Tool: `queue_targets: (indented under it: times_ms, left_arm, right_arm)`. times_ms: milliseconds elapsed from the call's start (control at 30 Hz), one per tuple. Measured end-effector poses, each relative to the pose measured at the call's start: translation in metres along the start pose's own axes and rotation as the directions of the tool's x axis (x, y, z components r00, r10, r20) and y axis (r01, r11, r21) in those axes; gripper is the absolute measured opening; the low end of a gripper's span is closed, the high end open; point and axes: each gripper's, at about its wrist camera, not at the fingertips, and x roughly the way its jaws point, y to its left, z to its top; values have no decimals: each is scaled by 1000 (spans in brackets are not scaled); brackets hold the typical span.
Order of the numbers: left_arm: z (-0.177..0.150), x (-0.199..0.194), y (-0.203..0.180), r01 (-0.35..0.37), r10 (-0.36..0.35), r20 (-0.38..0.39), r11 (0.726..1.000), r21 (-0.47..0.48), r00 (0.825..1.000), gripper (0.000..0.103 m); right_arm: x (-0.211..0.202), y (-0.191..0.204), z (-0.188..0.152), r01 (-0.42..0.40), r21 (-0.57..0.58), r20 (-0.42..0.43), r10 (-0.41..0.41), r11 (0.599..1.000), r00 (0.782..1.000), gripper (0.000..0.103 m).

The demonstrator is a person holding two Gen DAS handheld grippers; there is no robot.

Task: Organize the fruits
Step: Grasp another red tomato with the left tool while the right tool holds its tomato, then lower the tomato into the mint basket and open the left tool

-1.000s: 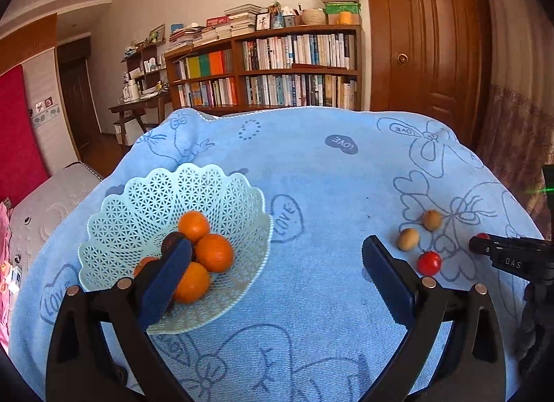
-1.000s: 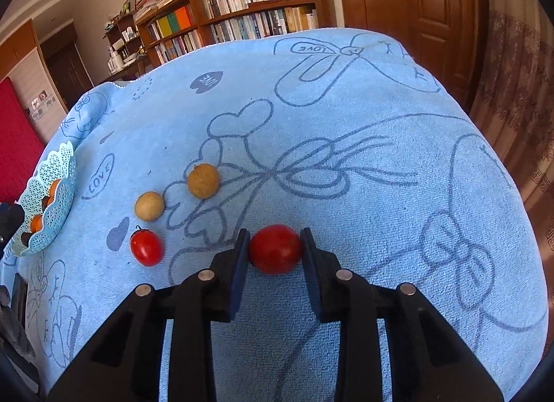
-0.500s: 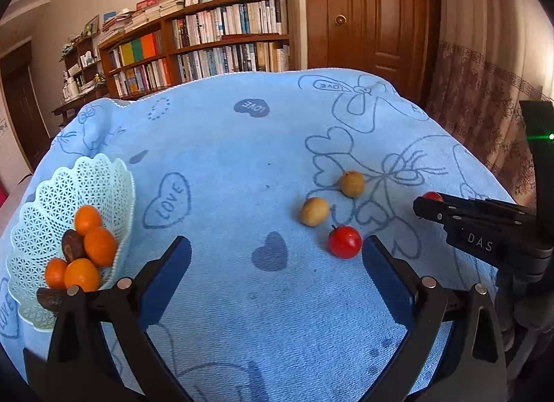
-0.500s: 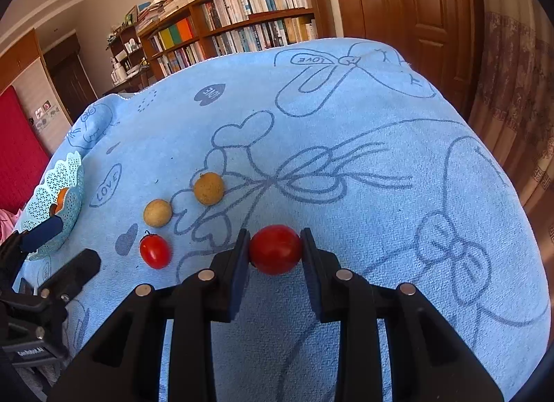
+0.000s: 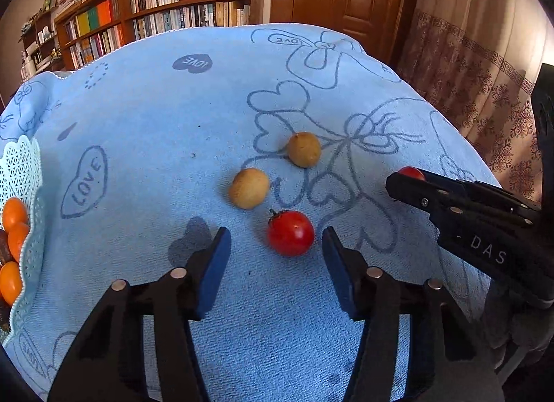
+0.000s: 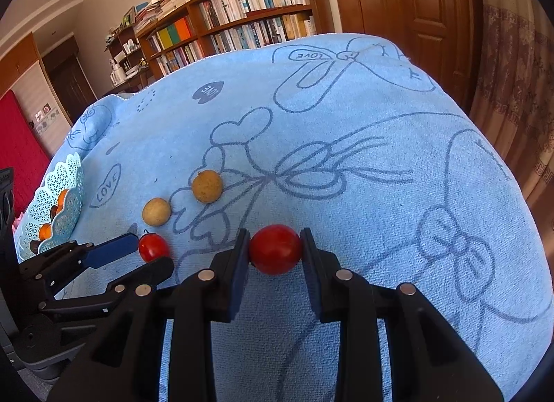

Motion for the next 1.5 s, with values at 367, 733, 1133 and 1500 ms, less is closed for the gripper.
queue_targets:
  times_ms: [367,733,1133,1500]
  left_arm:
    - [-2,-3,-2,46,-47,24,999,4,999,28]
    - [-6,-29,-1,-22,22,100,1000,0,995,28]
    - [-12,-78,44,-172,193,199,978,-116,961,28]
    - [-21,-111,105,-282,338,212,924,-258,917,28]
  right_arm:
    - [0,0,0,0,-1,4,0,1000,1000,30]
    - [-6,-1,1,-12,3,31,12,1000,999,30]
    - [-11,3,-1,-28,-5,53,28,1000,998,30]
    - [-12,3,-2,-28,-6,54,28,1000,998,30]
